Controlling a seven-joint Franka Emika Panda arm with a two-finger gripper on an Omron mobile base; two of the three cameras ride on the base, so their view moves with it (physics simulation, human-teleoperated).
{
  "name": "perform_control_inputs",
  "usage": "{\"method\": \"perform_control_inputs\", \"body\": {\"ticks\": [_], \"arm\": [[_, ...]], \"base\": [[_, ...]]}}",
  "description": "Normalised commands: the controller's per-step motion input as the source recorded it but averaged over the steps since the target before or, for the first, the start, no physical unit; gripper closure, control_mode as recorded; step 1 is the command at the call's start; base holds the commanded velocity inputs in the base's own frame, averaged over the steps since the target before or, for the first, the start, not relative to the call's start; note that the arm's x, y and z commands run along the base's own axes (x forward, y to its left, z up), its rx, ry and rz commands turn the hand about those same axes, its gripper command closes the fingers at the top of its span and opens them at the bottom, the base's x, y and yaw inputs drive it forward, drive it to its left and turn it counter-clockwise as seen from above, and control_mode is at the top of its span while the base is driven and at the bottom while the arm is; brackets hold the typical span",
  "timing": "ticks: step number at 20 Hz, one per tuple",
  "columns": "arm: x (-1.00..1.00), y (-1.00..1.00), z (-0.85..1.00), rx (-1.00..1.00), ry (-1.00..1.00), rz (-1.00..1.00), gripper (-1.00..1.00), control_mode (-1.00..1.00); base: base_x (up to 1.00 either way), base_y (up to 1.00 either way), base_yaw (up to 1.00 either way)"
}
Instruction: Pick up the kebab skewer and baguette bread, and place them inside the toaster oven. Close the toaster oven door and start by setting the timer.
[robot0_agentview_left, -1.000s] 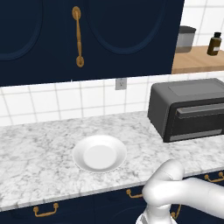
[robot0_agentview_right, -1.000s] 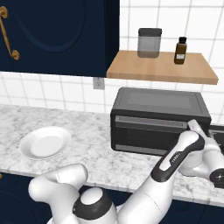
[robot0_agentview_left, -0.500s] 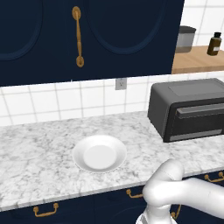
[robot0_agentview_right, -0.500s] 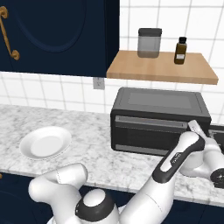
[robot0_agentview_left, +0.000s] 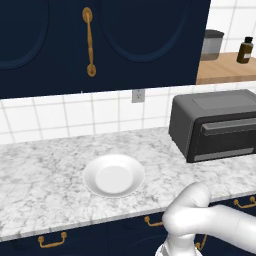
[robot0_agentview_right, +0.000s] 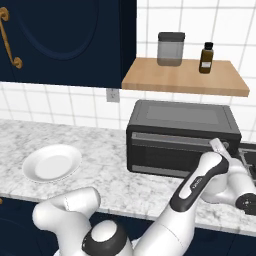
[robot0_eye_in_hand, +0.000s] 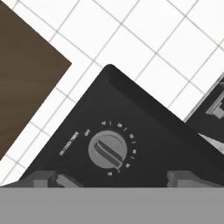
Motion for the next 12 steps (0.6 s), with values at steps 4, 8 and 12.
{"method": "perform_control_inputs", "body": {"ticks": [4, 8, 12], "arm": [[0.17, 0.02, 0.07, 0.0, 0.0, 0.0, -1.0, -1.0], [0.13, 0.0, 0.1, 0.01, 0.0, 0.0, -1.0, -1.0], [0.08, 0.0, 0.04, 0.0, 0.0, 0.0, -1.0, -1.0]], "base": [[0.0, 0.0, 0.0], [0.0, 0.0, 0.0], [0.0, 0.0, 0.0]]}}
